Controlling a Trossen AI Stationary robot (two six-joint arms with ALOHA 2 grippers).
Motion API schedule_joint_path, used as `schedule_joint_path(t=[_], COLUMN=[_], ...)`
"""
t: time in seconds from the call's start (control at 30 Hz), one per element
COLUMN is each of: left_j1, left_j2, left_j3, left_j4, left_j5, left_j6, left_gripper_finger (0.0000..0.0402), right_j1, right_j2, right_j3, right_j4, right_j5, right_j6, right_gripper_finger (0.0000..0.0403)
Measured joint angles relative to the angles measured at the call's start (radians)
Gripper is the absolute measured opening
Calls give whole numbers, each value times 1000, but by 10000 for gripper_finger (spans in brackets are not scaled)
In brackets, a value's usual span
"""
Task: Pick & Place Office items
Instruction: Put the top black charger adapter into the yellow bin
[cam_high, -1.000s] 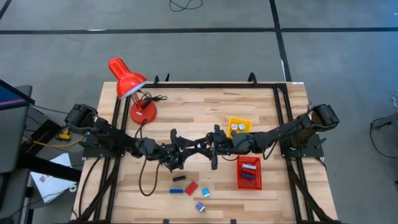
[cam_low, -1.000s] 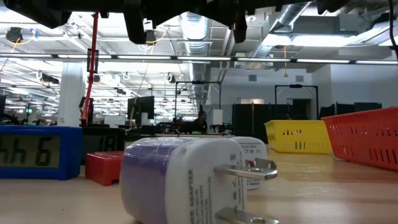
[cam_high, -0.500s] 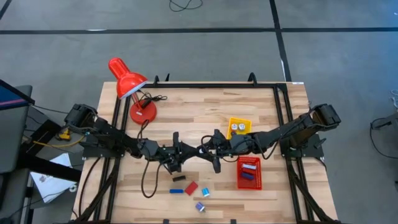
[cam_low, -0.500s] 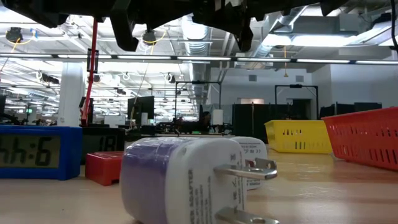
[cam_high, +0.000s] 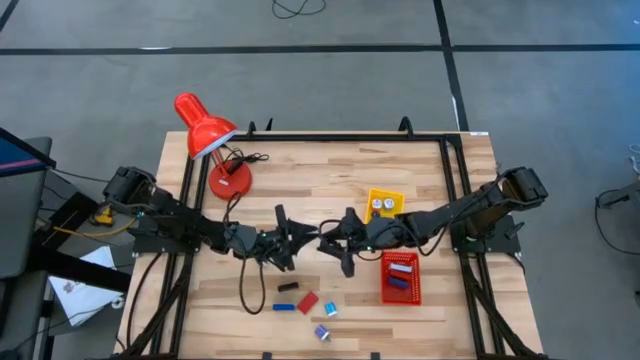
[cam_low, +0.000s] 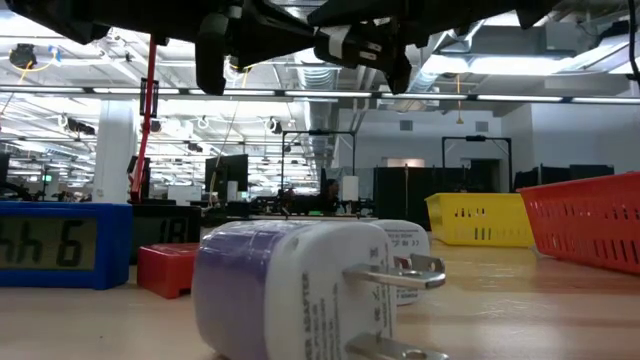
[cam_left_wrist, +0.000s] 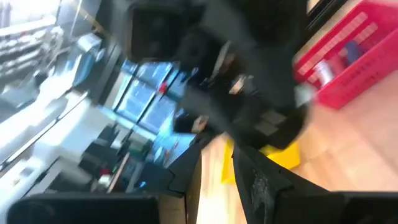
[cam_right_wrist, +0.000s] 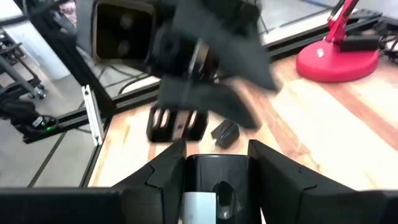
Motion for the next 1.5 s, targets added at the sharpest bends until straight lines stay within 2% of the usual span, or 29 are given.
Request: schedule_joint_path(t=[0.13, 0.3, 0.4, 0.6, 0.73, 1.03, 1.2, 1.33, 1.5], left_j1=[-4, -4, 5, 30, 46, 52, 52, 51, 51], left_j2=[-39, -151, -220, -319, -335, -333, -333, -333, -333], left_j3=[-38, -148, -210, -286, -310, -347, -366, -367, -367], left_j4=[-4, -7, -6, -6, -6, -6, -9, -8, -8], left_j5=[-12, -6, 25, 136, 191, 196, 196, 196, 197], left_j6=[-25, -180, -272, -432, -511, -529, -530, -529, -530], left_gripper_finger=[87, 88, 88, 88, 88, 88, 88, 88, 88], right_j1=[7, 5, -3, -57, -98, -162, -195, -240, -289], right_j2=[-1, 12, 45, 84, 81, 81, 81, 82, 119], right_j3=[0, 0, 1, 3, 69, 310, 381, 385, 386], right_j4=[-65, -225, -287, -446, -611, -1226, -1545, -1664, -1654], right_j5=[-2, 3, 0, -111, -137, -158, -164, -188, -191], right_j6=[24, 129, 201, 333, 335, 284, 281, 230, 115], right_gripper_finger=[135, 135, 138, 137, 137, 137, 137, 138, 138])
